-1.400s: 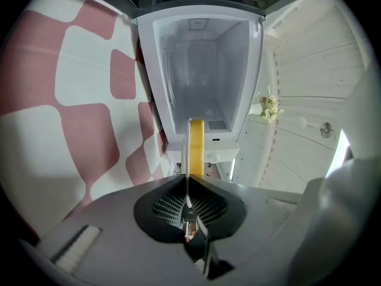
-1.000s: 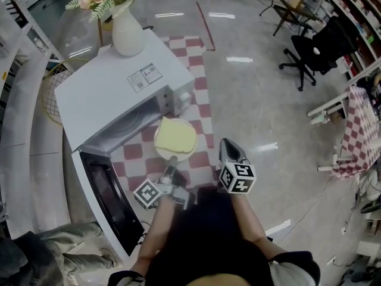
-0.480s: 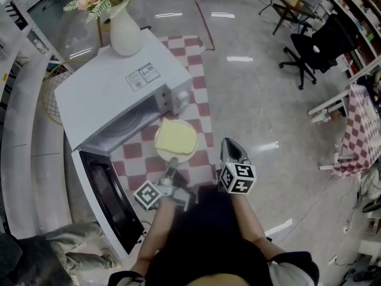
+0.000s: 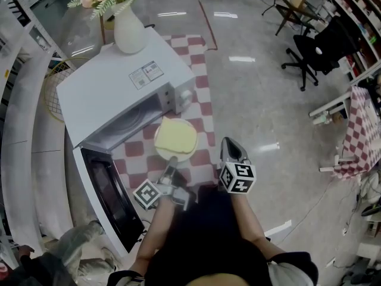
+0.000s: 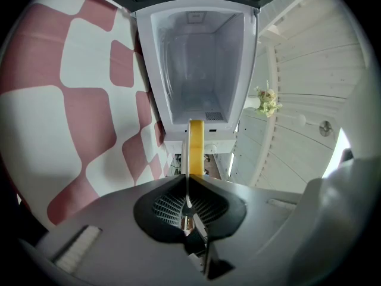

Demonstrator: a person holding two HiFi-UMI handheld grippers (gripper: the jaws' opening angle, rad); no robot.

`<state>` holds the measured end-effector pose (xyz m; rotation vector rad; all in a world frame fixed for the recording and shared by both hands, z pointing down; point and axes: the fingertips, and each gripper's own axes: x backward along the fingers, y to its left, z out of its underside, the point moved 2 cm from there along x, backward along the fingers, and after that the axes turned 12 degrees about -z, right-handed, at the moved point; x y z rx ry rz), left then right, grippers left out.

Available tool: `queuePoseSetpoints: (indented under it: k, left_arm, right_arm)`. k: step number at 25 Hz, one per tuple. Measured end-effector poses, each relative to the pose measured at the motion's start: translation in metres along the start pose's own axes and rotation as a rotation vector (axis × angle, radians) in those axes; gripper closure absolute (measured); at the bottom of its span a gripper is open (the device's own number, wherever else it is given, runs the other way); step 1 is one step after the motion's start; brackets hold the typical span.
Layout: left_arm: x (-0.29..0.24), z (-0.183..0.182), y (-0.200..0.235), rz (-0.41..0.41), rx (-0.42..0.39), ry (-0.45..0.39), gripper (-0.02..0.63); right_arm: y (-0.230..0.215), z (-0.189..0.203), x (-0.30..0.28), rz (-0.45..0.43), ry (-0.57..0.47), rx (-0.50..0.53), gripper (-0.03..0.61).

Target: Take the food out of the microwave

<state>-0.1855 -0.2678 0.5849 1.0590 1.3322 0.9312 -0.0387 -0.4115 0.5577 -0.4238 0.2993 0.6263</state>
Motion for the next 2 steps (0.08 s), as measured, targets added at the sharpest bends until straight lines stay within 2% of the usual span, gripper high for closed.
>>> queuePoseSetpoints:
  k: [2]
  left_arm:
    - [0.0008,-0.0018,0.0007,-0.002,-0.001,-0.005,0.592]
  right_arm:
    - [0.0007,0.0002,-0.0011,-0.002,0.002,0.001,0.58]
